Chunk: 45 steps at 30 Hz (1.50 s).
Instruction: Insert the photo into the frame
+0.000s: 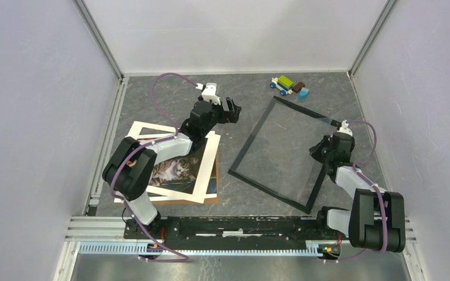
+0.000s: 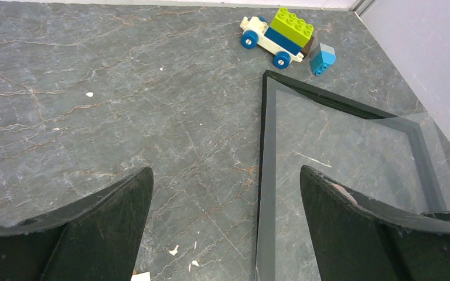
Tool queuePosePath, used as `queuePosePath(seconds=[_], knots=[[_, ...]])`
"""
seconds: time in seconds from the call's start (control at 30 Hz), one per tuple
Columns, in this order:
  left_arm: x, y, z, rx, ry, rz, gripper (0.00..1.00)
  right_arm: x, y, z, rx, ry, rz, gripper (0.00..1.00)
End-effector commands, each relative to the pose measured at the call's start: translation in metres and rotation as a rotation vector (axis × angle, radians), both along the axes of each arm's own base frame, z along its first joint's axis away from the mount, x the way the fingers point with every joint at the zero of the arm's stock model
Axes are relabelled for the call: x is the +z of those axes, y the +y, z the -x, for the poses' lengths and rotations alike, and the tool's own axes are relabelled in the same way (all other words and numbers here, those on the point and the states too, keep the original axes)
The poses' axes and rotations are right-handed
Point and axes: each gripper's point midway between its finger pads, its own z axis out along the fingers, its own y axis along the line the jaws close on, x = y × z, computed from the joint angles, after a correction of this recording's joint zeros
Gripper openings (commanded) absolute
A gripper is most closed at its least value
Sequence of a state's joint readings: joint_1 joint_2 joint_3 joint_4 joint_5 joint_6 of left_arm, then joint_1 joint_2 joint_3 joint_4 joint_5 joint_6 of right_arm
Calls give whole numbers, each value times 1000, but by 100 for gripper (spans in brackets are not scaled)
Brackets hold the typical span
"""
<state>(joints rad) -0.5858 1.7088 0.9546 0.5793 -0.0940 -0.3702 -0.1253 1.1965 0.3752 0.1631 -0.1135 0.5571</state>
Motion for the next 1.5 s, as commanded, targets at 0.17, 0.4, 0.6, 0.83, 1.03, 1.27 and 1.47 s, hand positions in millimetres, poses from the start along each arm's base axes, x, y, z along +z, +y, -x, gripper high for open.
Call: queuePosePath(seconds=[0.17,0.4,0.6,0.83,1.03,1.27,1.47], knots=[[17,-10,-8,-12,-35,54,100,10,-7,-10,50,-26,40,0],[18,-10,-9,-13,-36,54,100,12,-14,-9,45,-25,66,0],[17,-10,-8,-13,-34,53,100,12,-19,-8,31,-26,74,0],[17,-9,-9,-12,-35,53,100,14,-21,-7,11,-49,86,0],[16,-10,-9,-13,-33,52,100,13,-18,-5,13,-69,63,0],[16,-11,-9,-16,-32,55,100,12,-16,-2,1,-92,48,0],[16,-11,-9,-16,-33,56,100,13,-16,-1,-10,-99,43,0]])
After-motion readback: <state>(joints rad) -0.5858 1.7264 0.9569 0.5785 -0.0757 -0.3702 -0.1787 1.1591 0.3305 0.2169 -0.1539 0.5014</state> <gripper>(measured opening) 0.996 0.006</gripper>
